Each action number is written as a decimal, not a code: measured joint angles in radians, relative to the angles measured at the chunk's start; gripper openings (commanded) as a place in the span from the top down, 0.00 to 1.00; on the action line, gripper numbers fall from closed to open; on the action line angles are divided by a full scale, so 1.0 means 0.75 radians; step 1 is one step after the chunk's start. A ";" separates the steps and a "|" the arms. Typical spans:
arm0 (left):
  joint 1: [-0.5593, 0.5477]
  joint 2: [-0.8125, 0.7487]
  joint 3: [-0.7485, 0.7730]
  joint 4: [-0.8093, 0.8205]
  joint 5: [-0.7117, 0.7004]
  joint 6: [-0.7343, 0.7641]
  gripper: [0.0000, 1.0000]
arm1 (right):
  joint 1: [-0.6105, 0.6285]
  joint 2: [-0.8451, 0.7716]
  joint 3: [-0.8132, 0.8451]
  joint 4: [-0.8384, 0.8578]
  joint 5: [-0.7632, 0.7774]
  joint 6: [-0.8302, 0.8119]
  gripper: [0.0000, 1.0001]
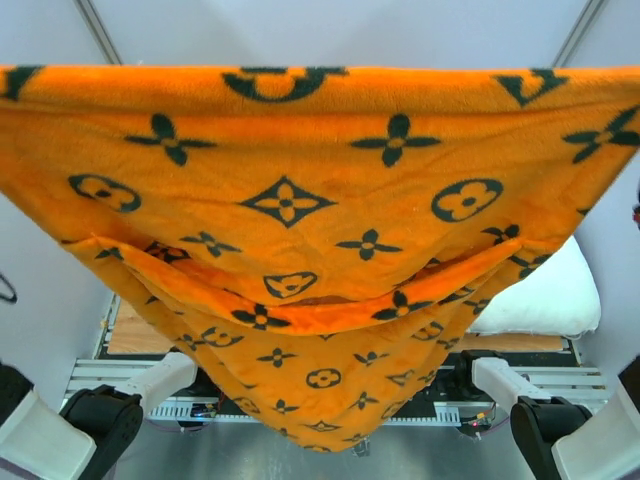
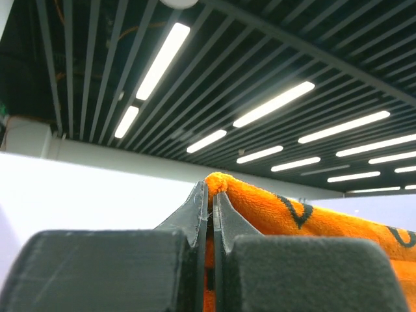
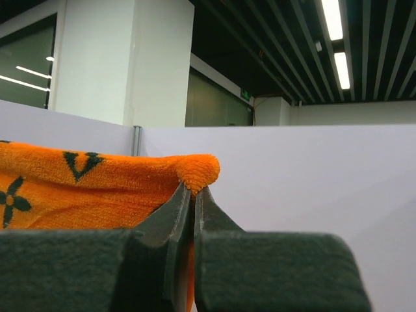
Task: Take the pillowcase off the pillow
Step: Fold the pillowcase at the center of the board.
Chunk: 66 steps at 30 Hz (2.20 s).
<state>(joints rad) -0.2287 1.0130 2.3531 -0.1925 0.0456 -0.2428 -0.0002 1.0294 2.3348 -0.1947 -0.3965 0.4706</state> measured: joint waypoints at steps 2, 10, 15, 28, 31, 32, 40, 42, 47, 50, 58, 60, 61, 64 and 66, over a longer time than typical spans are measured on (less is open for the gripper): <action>-0.034 0.033 -0.026 0.005 -0.036 0.035 1.00 | 0.000 0.016 -0.062 0.029 -0.001 0.000 0.99; -0.050 0.264 -0.361 0.136 -0.260 0.189 1.00 | 0.000 0.272 -0.402 0.145 0.009 -0.004 0.99; 0.027 0.569 -0.523 0.205 -0.293 0.186 1.00 | -0.001 0.590 -0.513 0.173 0.020 -0.005 0.99; 0.184 1.361 -0.104 0.178 -0.177 0.032 1.00 | -0.003 1.251 -0.311 0.160 -0.030 0.031 0.99; 0.190 1.381 -0.107 0.218 -0.144 0.028 1.00 | -0.003 1.282 -0.236 0.162 -0.040 0.026 0.99; 0.191 1.379 -0.132 0.251 -0.137 0.028 1.00 | -0.003 1.287 -0.218 0.168 -0.044 0.024 0.99; 0.196 1.345 -0.439 0.436 -0.139 0.043 1.00 | -0.003 1.330 -0.208 0.205 -0.086 0.016 0.99; 0.200 1.345 -0.474 0.443 -0.141 0.048 1.00 | -0.003 1.331 -0.234 0.203 -0.096 0.016 0.99; 0.206 1.271 -0.584 0.470 -0.137 0.055 1.00 | -0.003 1.256 -0.361 0.204 -0.109 0.015 0.99; 0.206 1.134 -0.674 0.475 -0.121 0.060 1.00 | -0.003 1.130 -0.443 0.195 -0.109 0.014 0.99; 0.206 0.432 -0.772 0.569 -0.033 0.074 1.00 | -0.003 0.452 -0.552 0.256 -0.021 0.020 0.99; 0.206 0.251 -0.750 0.608 -0.026 0.085 1.00 | -0.003 0.305 -0.513 0.281 0.013 0.020 0.99; 0.206 0.194 -0.724 0.615 -0.022 0.094 1.00 | -0.003 0.239 -0.480 0.293 0.030 0.019 0.99; 0.206 0.075 -0.525 0.591 0.003 0.125 1.00 | -0.003 0.116 -0.370 0.308 0.048 0.020 0.99; 0.206 0.060 -0.382 0.572 0.020 0.142 1.00 | -0.003 0.068 -0.277 0.313 0.049 0.025 0.99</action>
<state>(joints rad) -0.0742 1.0580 2.0663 0.2363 0.0605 -0.1360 -0.0025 1.0805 2.1269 0.0399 -0.3595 0.4896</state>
